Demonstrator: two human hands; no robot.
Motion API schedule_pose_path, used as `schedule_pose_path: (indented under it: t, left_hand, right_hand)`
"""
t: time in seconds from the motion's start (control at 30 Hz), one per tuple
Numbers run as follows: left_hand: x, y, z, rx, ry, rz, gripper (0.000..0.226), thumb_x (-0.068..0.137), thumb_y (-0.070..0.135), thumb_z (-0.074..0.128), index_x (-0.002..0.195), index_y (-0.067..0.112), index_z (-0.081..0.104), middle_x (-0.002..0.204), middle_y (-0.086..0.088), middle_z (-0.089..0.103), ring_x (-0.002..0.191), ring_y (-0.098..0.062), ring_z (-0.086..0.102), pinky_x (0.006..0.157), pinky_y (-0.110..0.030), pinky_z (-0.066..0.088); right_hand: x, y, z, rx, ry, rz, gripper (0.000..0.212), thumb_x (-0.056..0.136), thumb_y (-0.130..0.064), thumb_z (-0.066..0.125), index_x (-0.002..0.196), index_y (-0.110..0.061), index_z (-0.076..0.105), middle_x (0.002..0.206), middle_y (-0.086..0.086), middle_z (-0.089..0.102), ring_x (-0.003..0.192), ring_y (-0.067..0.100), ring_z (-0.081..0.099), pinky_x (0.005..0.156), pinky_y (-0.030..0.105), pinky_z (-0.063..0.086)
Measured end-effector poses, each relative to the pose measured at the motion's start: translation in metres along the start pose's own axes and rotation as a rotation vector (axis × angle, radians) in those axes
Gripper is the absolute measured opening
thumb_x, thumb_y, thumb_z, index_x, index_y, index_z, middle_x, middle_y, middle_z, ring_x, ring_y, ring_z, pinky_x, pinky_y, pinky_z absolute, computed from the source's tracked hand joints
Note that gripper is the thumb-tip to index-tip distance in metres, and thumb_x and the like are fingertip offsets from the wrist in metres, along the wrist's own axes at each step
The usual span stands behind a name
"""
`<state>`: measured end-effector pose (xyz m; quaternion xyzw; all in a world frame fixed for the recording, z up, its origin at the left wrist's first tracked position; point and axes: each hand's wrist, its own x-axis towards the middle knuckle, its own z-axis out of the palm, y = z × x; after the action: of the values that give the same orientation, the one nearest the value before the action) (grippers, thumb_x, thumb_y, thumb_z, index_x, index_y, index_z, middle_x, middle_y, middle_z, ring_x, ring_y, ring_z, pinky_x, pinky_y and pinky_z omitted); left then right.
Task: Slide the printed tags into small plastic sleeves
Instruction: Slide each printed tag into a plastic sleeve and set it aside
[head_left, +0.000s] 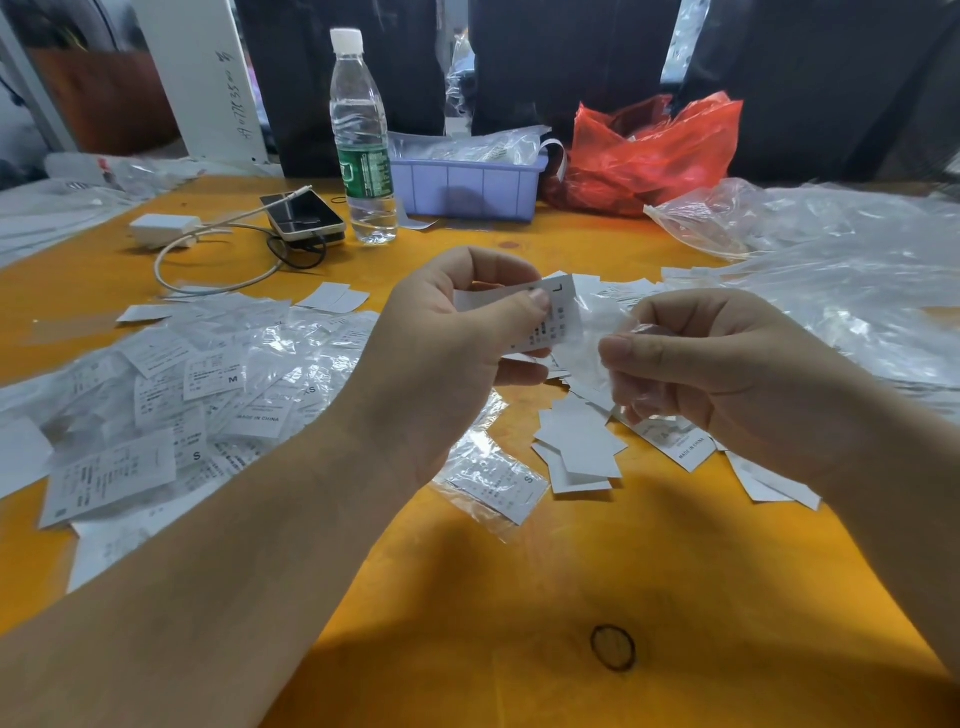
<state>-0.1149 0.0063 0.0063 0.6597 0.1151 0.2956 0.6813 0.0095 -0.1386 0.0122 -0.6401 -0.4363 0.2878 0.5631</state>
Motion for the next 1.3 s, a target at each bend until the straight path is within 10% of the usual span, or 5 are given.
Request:
schedule_pose_path:
  t: [1.3]
  left_hand:
    - [-0.0029,-0.0006,0.0016,0.271,-0.058,0.128,0.015,0.086,0.013,0.072,0.085,0.024,0.062,0.080,0.006,0.071,0.073,-0.004,0.069,0.054,-0.021,0.056]
  right_hand:
    - [0.0023,0.0039,-0.0074,-0.050,0.165,-0.119,0.020,0.069,-0.029,0.077,0.065,-0.015,0.065,0.059,0.001,0.057,0.060,0.015,0.057,0.059,0.030,0.050]
